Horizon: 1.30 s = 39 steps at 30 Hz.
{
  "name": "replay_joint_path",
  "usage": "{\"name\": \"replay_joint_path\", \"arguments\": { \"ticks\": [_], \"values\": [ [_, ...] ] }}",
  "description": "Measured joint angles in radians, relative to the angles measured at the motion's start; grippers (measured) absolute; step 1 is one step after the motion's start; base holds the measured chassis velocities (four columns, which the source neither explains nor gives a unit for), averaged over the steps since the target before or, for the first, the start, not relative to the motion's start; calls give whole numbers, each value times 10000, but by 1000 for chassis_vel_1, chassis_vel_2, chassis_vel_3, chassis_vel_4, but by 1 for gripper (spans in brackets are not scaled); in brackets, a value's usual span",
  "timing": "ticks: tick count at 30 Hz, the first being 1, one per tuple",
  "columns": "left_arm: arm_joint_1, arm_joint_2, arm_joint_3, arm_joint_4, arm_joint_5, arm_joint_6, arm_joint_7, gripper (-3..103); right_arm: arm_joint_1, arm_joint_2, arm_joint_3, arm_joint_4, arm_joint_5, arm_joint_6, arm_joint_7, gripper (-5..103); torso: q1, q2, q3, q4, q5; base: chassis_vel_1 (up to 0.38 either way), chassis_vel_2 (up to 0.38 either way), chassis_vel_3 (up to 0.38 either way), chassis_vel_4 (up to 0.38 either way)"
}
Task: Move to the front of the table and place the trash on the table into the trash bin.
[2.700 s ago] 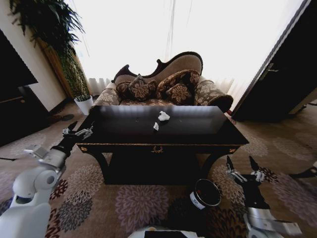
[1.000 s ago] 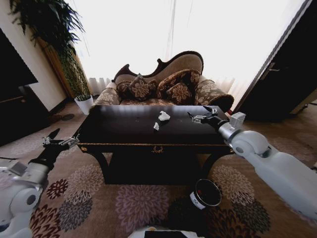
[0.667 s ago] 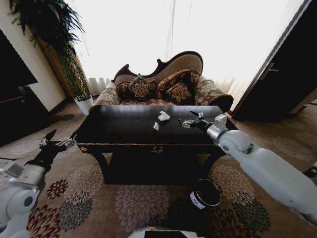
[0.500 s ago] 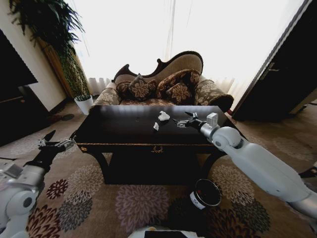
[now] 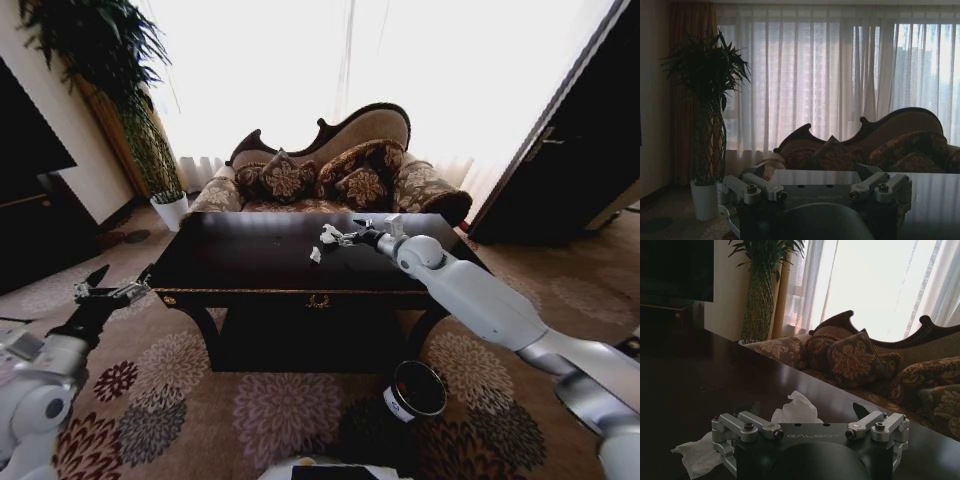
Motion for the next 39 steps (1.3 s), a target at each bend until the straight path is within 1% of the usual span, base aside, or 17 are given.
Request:
{"name": "replay_joint_path", "arguments": {
  "ticks": [1, 3, 7, 8, 12, 25, 26, 27, 28, 30, 31, 34, 36, 39],
  "values": [
    [0, 0, 0, 0, 0, 0, 0, 100, 0, 0, 0, 0, 0, 0, 0, 100, 0, 0, 0, 0, 0, 0, 0, 0, 0],
    [-61, -5, 39, 124, 46, 0, 0, 100, 171, 227, -221, -245, 24, 122, -215, 100, 0, 0, -1, -2, 0, 0, 0, 0, 0],
    [-112, -4, 77, 189, 56, -1, 0, 100, 255, 423, -418, -478, 17, 198, -228, 100, -1, 0, -1, 0, 0, 0, 0, 0, 0],
    [-124, -8, 97, 233, 72, -4, 0, 100, 317, 662, -572, -884, -126, 333, -275, 100, 0, 0, 0, -1, 1, 0, 0, 0, 0],
    [-130, 8, 95, 298, 73, -8, 3, 100, 357, 881, -694, -1256, -226, 401, -300, 100, 0, 0, -1, -1, 1, 0, 0, 0, 0],
    [-258, 60, 202, 446, 63, -32, 5, 100, 696, 1151, -1071, -1993, -280, 474, -202, 100, -1, 0, -1, -1, 1, 0, 0, 0, 0],
    [-268, 60, 213, 450, 63, -34, 5, 100, 729, 1171, -1123, -2068, -256, 504, -196, 103, -1, 0, -1, 0, 0, 0, 0, 0, 0],
    [-275, 61, 218, 453, 63, -34, 5, 100, 744, 1187, -1160, -2127, -236, 538, -196, 100, -1, 0, -1, 0, 0, 0, 0, 0, 0],
    [-275, 61, 218, 453, 63, -34, 5, 100, 744, 1187, -1160, -2127, -236, 538, -196, 100, -1, 0, -1, 0, 0, 0, 0, 0, 0],
    [-283, 100, 217, 494, 62, -37, 5, 100, 753, 1206, -1224, -2177, -117, 589, -201, 92, 0, 0, -1, -1, 1, 0, 0, 0, 0],
    [-283, 100, 217, 494, 62, -37, 5, 100, 753, 1206, -1224, -2177, -117, 589, -201, 92, 0, 0, -1, -1, 1, 0, 0, 0, 0],
    [-292, 162, 187, 546, 40, -49, 5, 100, 707, 1233, -1345, -2102, -48, 632, -128, 76, -1, 0, -1, -1, 2, 0, 0, 0, 0],
    [-292, 171, 183, 550, 29, -50, 5, 100, 683, 1243, -1359, -2085, -37, 654, -108, 76, -1, 0, -1, 0, 1, 0, 0, 0, 0],
    [-291, 187, 180, 576, 20, -55, 5, 100, 658, 1222, -1362, -2021, -1, 740, -89, 58, -1, 0, -1, 0, 1, 0, 0, 0, 0]
  ]
}}
